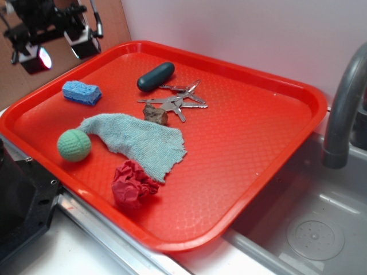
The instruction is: Grab the blue sponge.
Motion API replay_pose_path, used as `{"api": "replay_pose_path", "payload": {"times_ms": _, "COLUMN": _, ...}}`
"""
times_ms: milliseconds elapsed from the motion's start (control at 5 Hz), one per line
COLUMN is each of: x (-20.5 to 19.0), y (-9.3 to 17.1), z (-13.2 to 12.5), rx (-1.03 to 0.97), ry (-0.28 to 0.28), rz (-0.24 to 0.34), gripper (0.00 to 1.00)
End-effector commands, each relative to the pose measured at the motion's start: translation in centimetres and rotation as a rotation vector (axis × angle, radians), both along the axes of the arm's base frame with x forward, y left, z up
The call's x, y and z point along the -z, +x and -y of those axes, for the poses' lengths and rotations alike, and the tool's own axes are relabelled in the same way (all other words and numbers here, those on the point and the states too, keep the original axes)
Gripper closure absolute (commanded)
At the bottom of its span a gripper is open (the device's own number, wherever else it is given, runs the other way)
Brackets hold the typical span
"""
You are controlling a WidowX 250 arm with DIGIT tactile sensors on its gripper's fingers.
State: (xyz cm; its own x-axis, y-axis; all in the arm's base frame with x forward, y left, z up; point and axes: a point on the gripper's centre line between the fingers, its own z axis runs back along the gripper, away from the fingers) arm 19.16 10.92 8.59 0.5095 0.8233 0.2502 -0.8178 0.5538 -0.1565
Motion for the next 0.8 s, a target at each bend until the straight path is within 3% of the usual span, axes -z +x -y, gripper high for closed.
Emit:
{"api": "replay_pose_path", "payload": {"times_ms": 0, "x": 4.4, "y": 0.4, "z": -2.6, "rx": -0.23, "ry": 0.024, "rz": -0.1, "gripper": 0.0}}
{"api": "replay_pose_path", "payload": {"times_ms": 200, "x": 6.3, "y": 1.8, "z": -3.2, "rx": -0.235, "ry": 0.0, "rz": -0.144, "gripper": 0.0}}
{"api": "replay_pose_path", "payload": {"times_ms": 400, "x": 7.4, "y": 1.5, "z": -2.8, "rx": -0.251, "ry": -0.021, "rz": -0.178, "gripper": 0.26}}
{"api": "replay_pose_path", "payload": {"times_ms": 600, "x": 6.5, "y": 1.0, "z": -1.9, "rx": -0.212, "ry": -0.032, "rz": -0.233, "gripper": 1.0}}
